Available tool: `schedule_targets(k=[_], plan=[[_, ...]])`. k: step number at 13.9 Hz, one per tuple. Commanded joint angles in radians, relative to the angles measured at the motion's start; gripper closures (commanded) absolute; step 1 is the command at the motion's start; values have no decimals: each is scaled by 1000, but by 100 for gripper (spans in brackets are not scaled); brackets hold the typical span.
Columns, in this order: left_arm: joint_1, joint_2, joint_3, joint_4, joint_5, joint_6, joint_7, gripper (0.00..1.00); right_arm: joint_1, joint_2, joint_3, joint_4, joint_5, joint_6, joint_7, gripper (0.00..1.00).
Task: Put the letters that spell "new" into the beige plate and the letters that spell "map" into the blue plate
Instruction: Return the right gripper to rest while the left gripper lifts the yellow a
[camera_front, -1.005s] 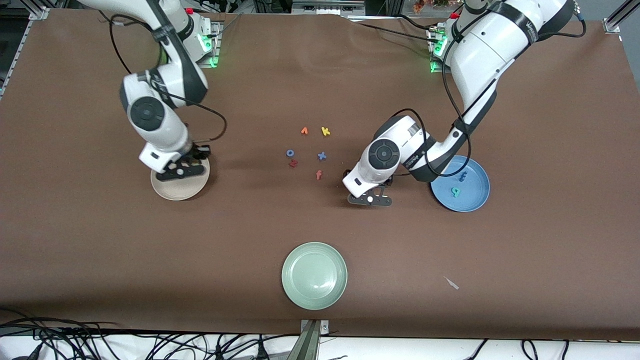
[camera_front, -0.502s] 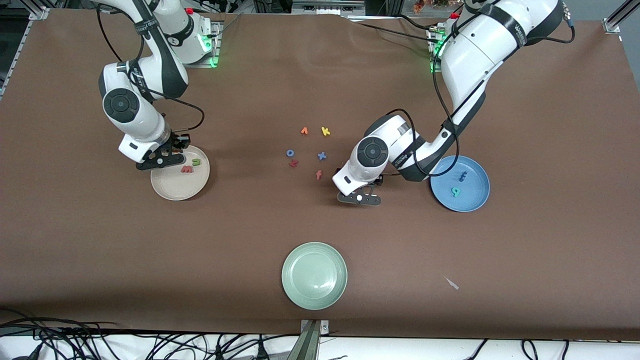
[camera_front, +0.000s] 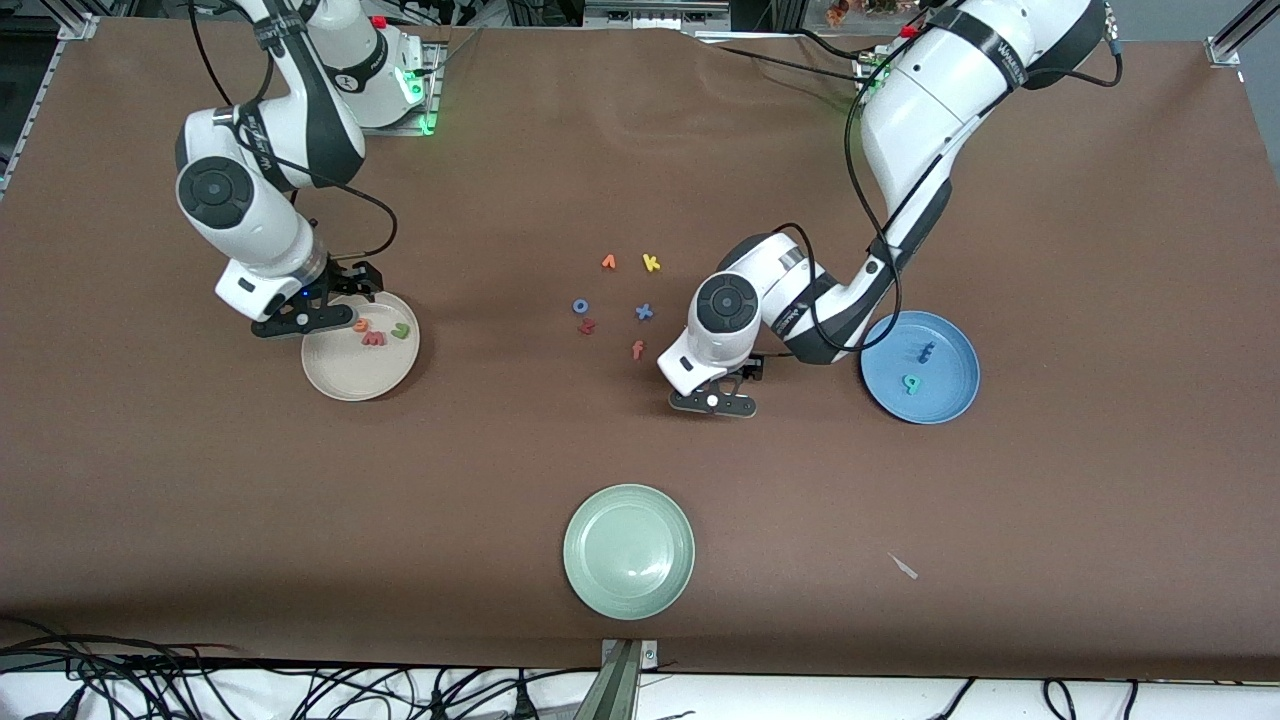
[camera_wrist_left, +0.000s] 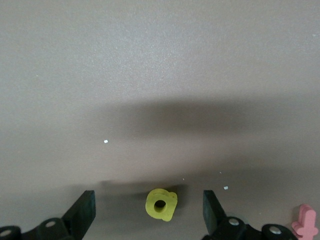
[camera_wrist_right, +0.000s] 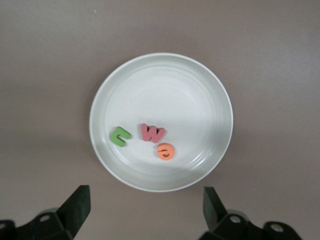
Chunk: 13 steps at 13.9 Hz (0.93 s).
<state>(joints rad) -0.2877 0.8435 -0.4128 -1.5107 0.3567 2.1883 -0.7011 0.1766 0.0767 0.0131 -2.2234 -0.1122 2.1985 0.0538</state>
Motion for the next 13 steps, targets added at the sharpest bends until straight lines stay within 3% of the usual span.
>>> schedule_targets(k=[1, 11, 13], plan=[[-15, 22, 8, 32, 28, -4, -3, 9, 1, -12, 1, 137, 57, -153, -15, 0], [-33, 26, 8, 24, 33, -4, -35, 33, 1, -71, -8, 461, 179, -445, -101, 0], [-33, 31, 8, 26, 33, -2, -35, 38, 1, -68, -10, 522, 169, -511, -101, 0]])
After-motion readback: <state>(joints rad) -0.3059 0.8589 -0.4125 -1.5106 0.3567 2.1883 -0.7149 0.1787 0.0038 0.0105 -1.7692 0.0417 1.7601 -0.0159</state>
